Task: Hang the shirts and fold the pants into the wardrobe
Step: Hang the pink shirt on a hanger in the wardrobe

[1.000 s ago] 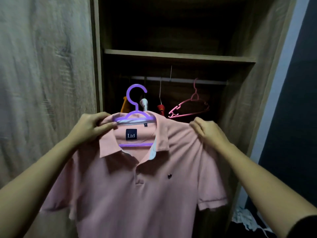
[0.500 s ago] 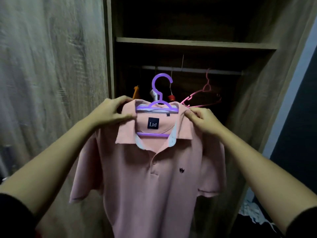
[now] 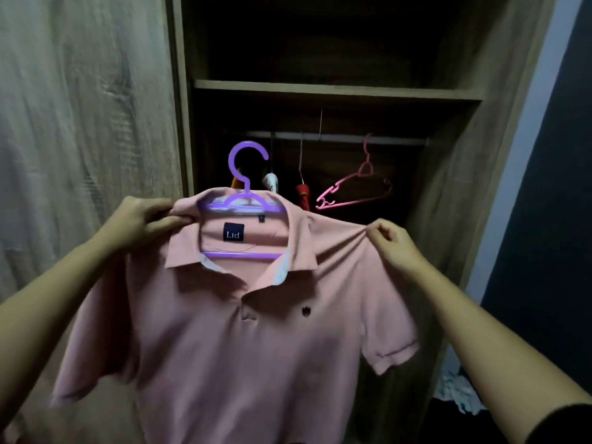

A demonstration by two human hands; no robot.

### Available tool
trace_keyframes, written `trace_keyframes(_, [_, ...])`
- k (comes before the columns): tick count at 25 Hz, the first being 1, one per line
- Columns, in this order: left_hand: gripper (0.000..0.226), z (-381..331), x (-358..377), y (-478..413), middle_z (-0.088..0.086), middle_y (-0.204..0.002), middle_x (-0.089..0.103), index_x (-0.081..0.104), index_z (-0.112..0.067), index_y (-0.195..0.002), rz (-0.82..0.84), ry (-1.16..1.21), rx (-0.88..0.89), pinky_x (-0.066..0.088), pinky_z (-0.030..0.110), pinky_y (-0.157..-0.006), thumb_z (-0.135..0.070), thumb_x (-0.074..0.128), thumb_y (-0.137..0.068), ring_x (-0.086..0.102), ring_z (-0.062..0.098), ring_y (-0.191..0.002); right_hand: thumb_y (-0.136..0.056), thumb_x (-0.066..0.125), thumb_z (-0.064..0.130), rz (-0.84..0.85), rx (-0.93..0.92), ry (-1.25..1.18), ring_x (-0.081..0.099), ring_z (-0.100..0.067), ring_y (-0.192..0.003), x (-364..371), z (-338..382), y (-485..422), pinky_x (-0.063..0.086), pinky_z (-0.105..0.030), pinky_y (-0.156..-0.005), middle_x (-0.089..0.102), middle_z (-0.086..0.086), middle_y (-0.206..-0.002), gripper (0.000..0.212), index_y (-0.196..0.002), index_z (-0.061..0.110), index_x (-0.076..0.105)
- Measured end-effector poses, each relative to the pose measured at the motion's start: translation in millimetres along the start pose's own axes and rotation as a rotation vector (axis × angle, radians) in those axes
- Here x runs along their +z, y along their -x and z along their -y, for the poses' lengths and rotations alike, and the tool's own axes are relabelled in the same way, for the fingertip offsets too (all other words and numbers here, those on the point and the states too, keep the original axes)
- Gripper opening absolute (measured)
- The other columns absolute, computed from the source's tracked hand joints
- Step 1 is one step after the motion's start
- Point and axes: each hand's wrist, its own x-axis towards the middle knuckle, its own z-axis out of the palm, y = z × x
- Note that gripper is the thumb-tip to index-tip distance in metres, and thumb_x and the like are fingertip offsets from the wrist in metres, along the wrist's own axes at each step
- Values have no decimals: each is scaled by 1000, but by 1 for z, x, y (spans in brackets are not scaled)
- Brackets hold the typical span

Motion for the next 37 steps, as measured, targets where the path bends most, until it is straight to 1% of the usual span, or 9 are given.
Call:
trace_keyframes(3, [49,-10,3,4,9,-53,47,65,0,-68,-2,47,25,30,22,-47,-49,64,-73,33,4,-51,-98,47,21,-69,129,-39,45,7,-59,-3,3,-9,36,-14,-60,50,7,-68,27,-72,20,55])
trace_keyframes(6, [44,-21,9,3,16,-52,51,61,-1,-63,-50,81,-63,30,27,-48,-43,63,-75,33,4,-51,-98,43,24,-13,154,347,57,-16,-87,-3,-7,-11,38,-27,-75,65,-4,-92,25,-90,14,65])
trace_keyframes(10, [33,-32,12,2,-8,-51,50,53,-22,-52,-27,96,-85,29,17,-47,-43,63,-75,37,2,-46,-98,35,35,-42,-234,378,57,-16,-109,15,25,-4,43,-31,-93,63,-2,-120,39,-118,14,60])
trace_keyframes(16, [50,-40,12,-1,-5,-52,40,45,-18,-52,66,130,-79,27,25,-49,-65,53,-68,34,6,-50,-96,50,22,114,-254,365,53,-8,-68,35,46,-10,36,-14,-61,60,5,-77,18,-91,10,61])
trace_keyframes(23, [54,-28,0,23,-13,-54,54,57,-32,-64,141,278,-230,34,16,-53,-82,37,-71,45,-2,-50,-95,51,17,106,-246,302,50,11,-63,26,44,-4,36,-8,-60,56,15,-71,13,-85,20,59])
trace_keyframes(26, [60,-46,-13,6,-10,-97,72,63,-31,-108,279,769,-332,50,24,-78,-74,58,-66,66,6,-87,-94,52,14,119,-270,301,51,8,-63,26,49,2,36,-9,-60,57,13,-71,14,-84,20,59])
trace_keyframes(28, [61,-60,-16,-7,-3,-115,68,62,-25,-119,506,724,-252,50,32,-90,-57,70,-69,64,16,-106,-94,53,12,117,-285,306,51,6,-64,26,52,5,37,-9,-60,57,13,-71,14,-84,19,60])
trace_keyframes(32, [43,-85,-9,-16,9,-117,67,64,-12,-118,715,779,-155,51,26,-87,-11,66,-75,62,16,-104,-92,52,17,94,-285,285,53,4,-68,20,44,15,39,-13,-64,59,13,-72,12,-84,21,60])
trace_keyframes(37, [32,-105,12,-21,10,-97,72,68,-1,-102,864,790,-142,54,33,-74,-12,75,-72,67,20,-84,-91,49,23,72,-241,228,53,10,-72,10,22,10,39,-9,-68,60,16,-77,11,-86,25,59])
